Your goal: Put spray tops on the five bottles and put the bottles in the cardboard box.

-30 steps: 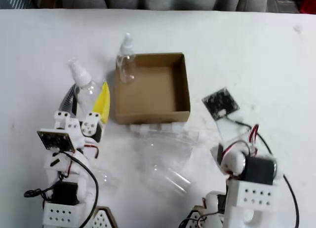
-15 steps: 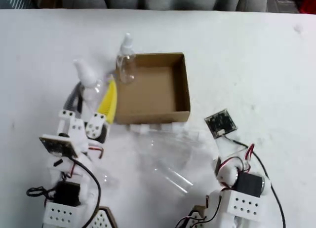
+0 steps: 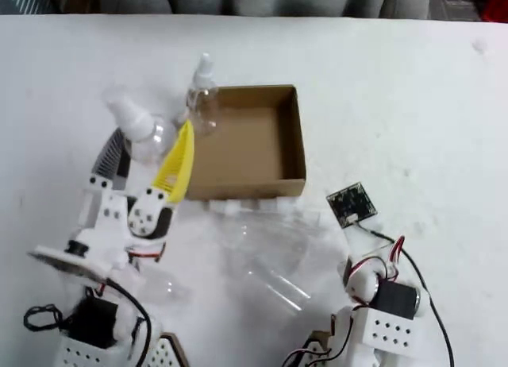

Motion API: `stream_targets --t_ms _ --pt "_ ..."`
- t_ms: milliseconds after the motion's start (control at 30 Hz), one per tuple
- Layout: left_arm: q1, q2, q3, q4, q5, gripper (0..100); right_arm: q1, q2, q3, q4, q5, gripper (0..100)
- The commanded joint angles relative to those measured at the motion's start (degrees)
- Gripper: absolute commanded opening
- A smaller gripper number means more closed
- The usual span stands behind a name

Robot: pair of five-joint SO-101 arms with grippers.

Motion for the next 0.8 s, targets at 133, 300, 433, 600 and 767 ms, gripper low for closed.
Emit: stream_targets --t_ms 133,300,433,600,767 --pt "0.8 26.0 -17.6 -1.8 0.8 2 0.5 0.0 0.4 -0.9 0.2 1.7" --pt "0.8 34.8 -19.1 -3.8 0.8 2 0.5 0.0 0.4 -1.0 0.3 1.7" --pt "0.5 40.4 -16.1 -13.6 0.8 2 0.5 0.0 0.4 -1.0 0.4 1.7" --pt "0.4 46.5 -11.1 -25.3 0.7 2 0.5 0.0 0.4 -1.0 0.5 1.7" --pt "0.4 54.5 -9.8 -32.8 0.6 2 0.5 0.0 0.4 -1.0 0.6 1.7"
